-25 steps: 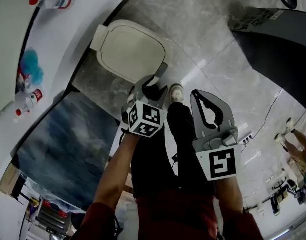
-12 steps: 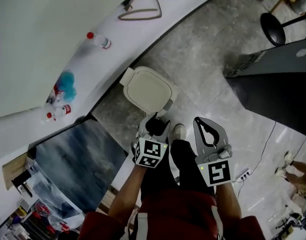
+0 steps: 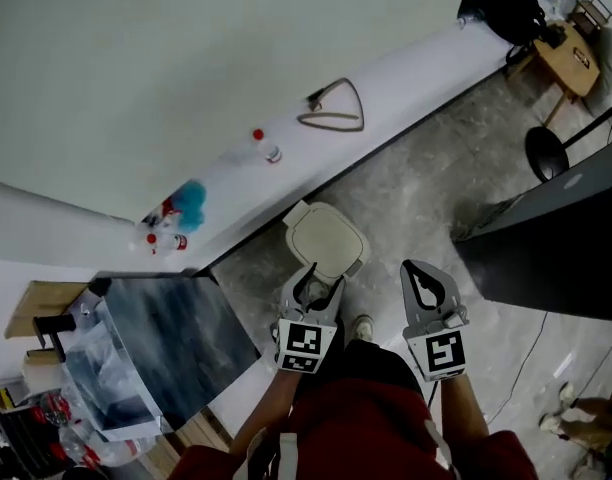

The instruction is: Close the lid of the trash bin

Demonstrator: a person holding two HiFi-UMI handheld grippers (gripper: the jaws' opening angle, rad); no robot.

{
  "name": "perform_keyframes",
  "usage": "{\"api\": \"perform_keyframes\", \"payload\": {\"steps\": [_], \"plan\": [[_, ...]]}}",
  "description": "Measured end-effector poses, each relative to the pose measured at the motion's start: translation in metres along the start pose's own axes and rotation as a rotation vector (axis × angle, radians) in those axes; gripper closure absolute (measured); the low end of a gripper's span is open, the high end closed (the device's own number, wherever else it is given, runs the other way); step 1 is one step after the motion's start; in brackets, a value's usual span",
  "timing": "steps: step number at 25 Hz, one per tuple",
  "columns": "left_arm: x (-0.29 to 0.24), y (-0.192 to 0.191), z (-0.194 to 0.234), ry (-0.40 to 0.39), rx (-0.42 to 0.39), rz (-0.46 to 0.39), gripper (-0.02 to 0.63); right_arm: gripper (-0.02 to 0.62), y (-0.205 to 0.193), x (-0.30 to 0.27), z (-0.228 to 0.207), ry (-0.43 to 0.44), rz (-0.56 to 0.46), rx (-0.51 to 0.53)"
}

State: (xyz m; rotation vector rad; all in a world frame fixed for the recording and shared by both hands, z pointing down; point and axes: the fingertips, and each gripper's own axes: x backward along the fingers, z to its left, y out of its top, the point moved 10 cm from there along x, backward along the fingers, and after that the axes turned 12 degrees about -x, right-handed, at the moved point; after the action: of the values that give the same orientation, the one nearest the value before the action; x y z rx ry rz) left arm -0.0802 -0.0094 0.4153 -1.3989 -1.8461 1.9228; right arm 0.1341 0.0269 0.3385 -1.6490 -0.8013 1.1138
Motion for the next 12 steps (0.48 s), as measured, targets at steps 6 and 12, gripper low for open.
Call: {"api": "perform_keyframes", "payload": {"steps": [6, 12], "plan": [[0.071, 0.055, 0.031, 0.186, 0.035, -0.171, 0.382, 0.595, 0.057, 0.023, 0.011, -0.001, -0.138, -0.005], [0.133, 0.108, 0.049, 0.340, -0.018, -0.346, 0.382, 0.597, 0.106, 0.044, 0.023, 0.014, -0.293, -0.005]]}}
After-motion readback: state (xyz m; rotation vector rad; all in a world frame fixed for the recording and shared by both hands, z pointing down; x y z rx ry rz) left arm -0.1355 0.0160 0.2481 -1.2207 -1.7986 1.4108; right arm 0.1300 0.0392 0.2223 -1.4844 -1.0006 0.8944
